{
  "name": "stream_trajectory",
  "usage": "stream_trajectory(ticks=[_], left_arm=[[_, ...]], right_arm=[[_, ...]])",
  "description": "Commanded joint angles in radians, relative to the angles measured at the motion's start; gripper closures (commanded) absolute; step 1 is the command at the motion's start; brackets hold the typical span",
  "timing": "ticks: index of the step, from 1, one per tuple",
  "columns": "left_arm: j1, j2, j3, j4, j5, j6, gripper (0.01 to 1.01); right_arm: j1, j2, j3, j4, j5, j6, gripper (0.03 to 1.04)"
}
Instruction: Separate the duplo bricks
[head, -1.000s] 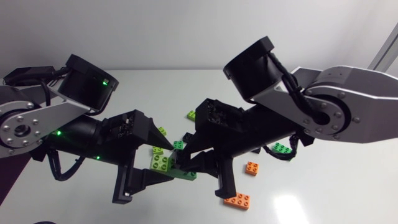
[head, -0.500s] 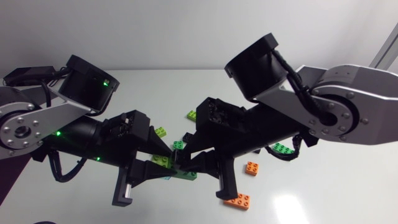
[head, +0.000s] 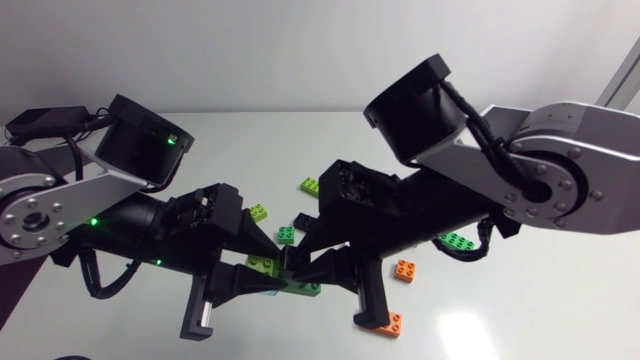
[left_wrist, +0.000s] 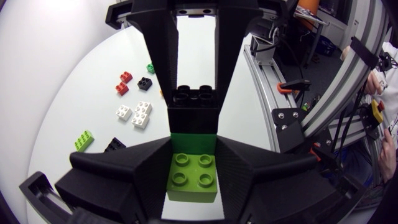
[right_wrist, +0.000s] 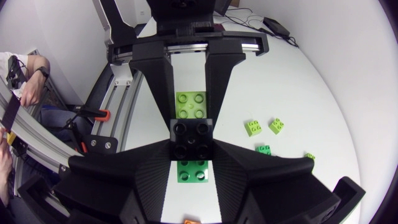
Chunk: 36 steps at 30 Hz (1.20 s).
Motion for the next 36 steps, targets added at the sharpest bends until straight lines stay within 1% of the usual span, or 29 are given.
stream_trajectory(ticks=[1, 11, 15, 19, 25, 28, 30, 33, 36], left_arm=[[-0.004, -0.008, -0.041, -0.007, -0.012, -0.002, 0.713], [-0.007, -0.005, -0.048, -0.005, -0.013, 0.001, 0.713], [0.006, 0.005, -0.042, -0.004, -0.013, -0.003, 0.713], [0.016, 0.003, -0.036, -0.004, -0.013, -0.008, 0.713], [0.039, 0.0, -0.036, -0.005, -0.013, 0.001, 0.713], [0.082, -0.009, -0.033, -0.014, -0.013, 0.02, 0.713], [0.108, -0.02, -0.033, -0.02, -0.015, 0.032, 0.713], [0.145, -0.028, -0.038, -0.024, -0.013, 0.049, 0.713], [0.151, -0.028, -0.044, -0.022, -0.013, 0.057, 0.713]], right_arm=[[-0.012, -0.017, 0.033, -0.009, -0.033, 0.033, 0.78], [-0.027, -0.014, 0.044, -0.014, -0.042, 0.035, 0.78], [-0.019, -0.034, 0.022, 0.001, -0.027, 0.039, 0.78], [0.016, -0.058, -0.002, 0.032, 0.039, 0.05, 0.78], [0.002, -0.095, 0.005, 0.021, 0.09, 0.041, 0.78], [-0.07, -0.129, -0.009, -0.016, 0.104, -0.001, 0.78], [-0.173, -0.158, -0.041, -0.051, 0.101, -0.056, 0.78], [-0.309, -0.204, -0.134, -0.063, 0.104, -0.13, 0.78], [-0.435, -0.223, -0.231, -0.069, 0.104, -0.209, 0.78]])
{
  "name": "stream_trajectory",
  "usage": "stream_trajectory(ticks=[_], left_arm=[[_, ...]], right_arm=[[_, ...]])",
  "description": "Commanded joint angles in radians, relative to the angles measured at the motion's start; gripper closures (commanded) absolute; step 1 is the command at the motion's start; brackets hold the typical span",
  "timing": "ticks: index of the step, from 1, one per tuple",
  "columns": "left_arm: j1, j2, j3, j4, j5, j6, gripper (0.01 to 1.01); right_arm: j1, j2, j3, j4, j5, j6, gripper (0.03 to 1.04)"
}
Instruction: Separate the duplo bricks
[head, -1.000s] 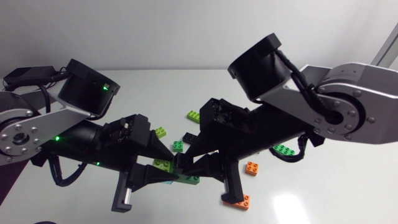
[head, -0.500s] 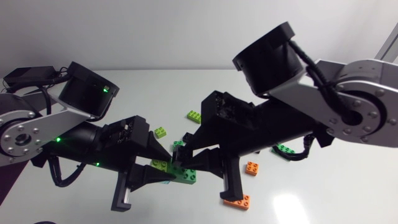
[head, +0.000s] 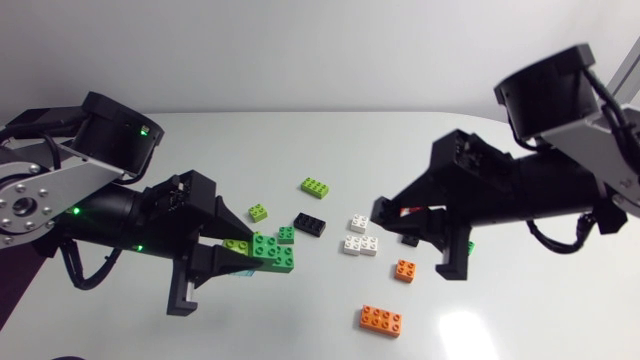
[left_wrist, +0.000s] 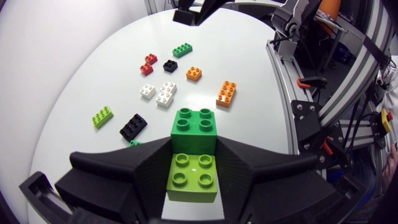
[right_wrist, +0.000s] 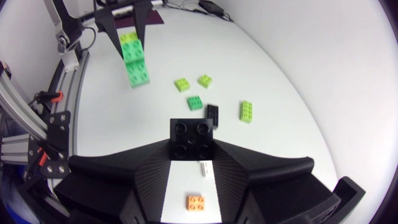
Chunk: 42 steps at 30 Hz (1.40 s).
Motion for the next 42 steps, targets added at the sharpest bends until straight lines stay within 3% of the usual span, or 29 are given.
stream_trajectory(ticks=[1, 6, 15, 26, 39, 40, 42], left_arm=[[0.005, -0.012, -0.03, -0.004, 0.006, 0.027, 0.711], [-0.007, -0.008, -0.022, 0.006, 0.008, 0.018, 0.711], [-0.004, -0.039, -0.034, 0.004, 0.006, 0.007, 0.711], [0.0, -0.074, -0.04, -0.017, 0.006, 0.007, 0.711], [0.009, -0.083, -0.037, -0.028, 0.005, 0.009, 0.711], [0.009, -0.083, -0.037, -0.03, 0.006, 0.01, 0.711], [0.009, -0.083, -0.039, -0.03, 0.006, 0.01, 0.711]], right_arm=[[-0.087, -0.01, -0.101, -0.024, 0.007, -0.096, 0.78], [-0.225, 0.021, -0.223, 0.043, 0.026, -0.172, 0.78], [-0.274, 0.184, -0.345, 0.275, 0.134, -0.206, 0.78], [-0.344, 0.398, -0.312, 0.427, 0.188, -0.225, 0.78], [-0.328, 0.493, -0.217, 0.445, 0.228, -0.214, 0.78], [-0.328, 0.493, -0.214, 0.445, 0.228, -0.214, 0.76], [-0.326, 0.489, -0.213, 0.442, 0.228, -0.214, 0.57]])
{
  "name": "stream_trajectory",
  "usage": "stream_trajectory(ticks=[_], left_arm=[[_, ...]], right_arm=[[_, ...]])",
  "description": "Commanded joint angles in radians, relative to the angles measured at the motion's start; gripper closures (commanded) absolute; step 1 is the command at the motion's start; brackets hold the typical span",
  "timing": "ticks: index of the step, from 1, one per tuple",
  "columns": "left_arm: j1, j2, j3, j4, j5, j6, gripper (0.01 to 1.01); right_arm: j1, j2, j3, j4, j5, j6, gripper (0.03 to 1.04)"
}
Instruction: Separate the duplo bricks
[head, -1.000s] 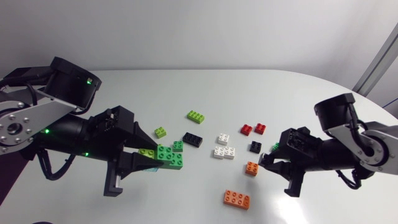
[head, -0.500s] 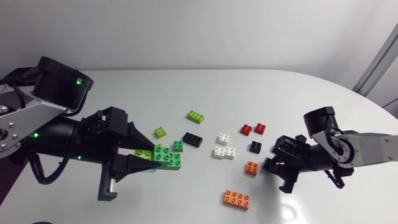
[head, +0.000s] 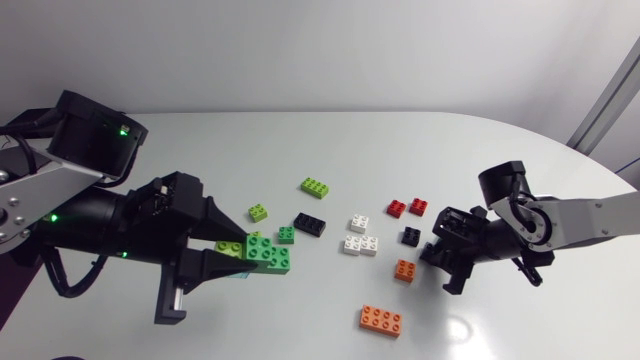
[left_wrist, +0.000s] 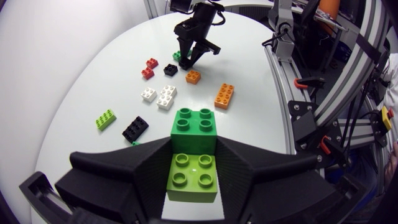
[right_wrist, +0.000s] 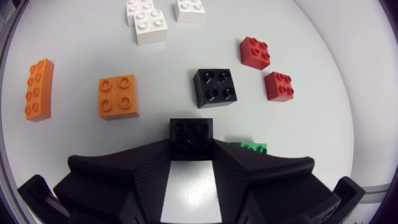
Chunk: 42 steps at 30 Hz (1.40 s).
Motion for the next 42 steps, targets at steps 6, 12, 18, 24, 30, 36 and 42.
stream_trajectory(ticks=[6, 12, 18, 24, 30, 36, 42], left_arm=[[0.005, -0.006, -0.012, -0.006, 0.006, 0.006, 0.711], [0.002, -0.001, -0.009, -0.006, 0.006, 0.006, 0.711], [0.0, -0.003, -0.015, -0.006, 0.006, 0.005, 0.711], [0.002, -0.014, -0.026, -0.01, 0.006, 0.005, 0.711], [-0.001, -0.018, -0.029, -0.011, 0.006, 0.005, 0.711], [-0.007, -0.023, -0.03, -0.013, 0.006, -0.001, 0.711], [-0.007, -0.026, -0.033, -0.013, 0.006, 0.0, 0.711]], right_arm=[[0.008, -0.042, 0.011, -0.024, 0.003, -0.007, 0.14], [0.056, -0.197, 0.006, -0.102, -0.015, 0.03, 0.12], [0.154, -0.222, -0.002, -0.154, -0.029, 0.077, 0.12], [0.168, -0.13, -0.014, -0.116, -0.066, 0.079, 0.16], [0.195, -0.057, -0.04, -0.053, -0.07, 0.096, 0.18], [0.2, -0.025, -0.043, -0.036, -0.07, 0.1, 0.49], [0.206, -0.039, -0.06, -0.042, -0.087, 0.094, 0.78]])
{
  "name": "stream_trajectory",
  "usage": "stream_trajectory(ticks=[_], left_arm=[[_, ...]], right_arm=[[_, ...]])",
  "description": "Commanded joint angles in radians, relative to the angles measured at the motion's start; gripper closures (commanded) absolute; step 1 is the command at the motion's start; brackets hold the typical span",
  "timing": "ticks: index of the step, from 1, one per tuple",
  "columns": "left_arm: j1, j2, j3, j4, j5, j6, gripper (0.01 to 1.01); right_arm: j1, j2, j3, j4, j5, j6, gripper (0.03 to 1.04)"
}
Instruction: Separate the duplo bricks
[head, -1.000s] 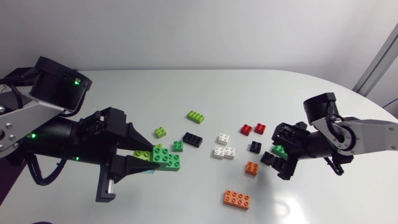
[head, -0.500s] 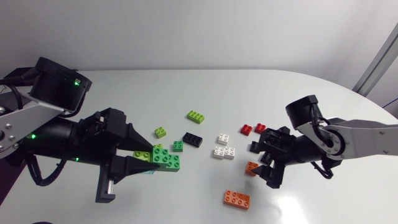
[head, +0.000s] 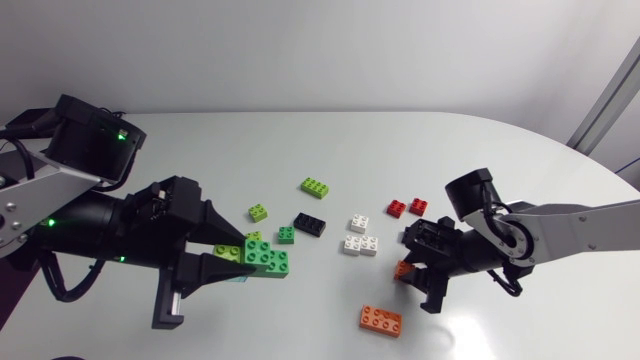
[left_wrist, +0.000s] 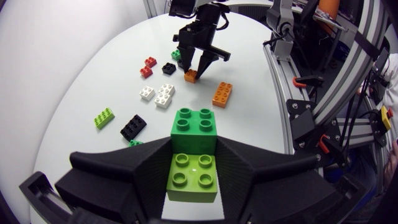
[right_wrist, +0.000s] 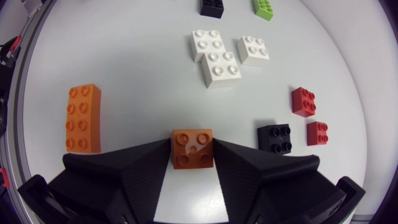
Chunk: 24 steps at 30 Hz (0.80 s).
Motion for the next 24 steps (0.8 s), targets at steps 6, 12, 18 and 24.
stream_trajectory(ticks=[6, 12, 18, 24], left_arm=[[-0.009, -0.013, -0.018, -0.007, 0.006, -0.003, 0.711], [-0.009, -0.025, -0.022, -0.011, 0.005, -0.007, 0.711], [0.001, -0.051, -0.031, -0.017, 0.002, -0.013, 0.711], [0.032, -0.088, -0.05, -0.034, 0.002, -0.01, 0.711]], right_arm=[[0.108, -0.03, -0.01, -0.029, -0.034, 0.05, 0.78], [0.26, 0.004, 0.081, -0.042, -0.014, 0.122, 0.78], [0.418, 0.091, 0.188, -0.065, 0.042, 0.164, 0.78], [0.5, 0.186, 0.272, -0.081, 0.053, 0.182, 0.78]])
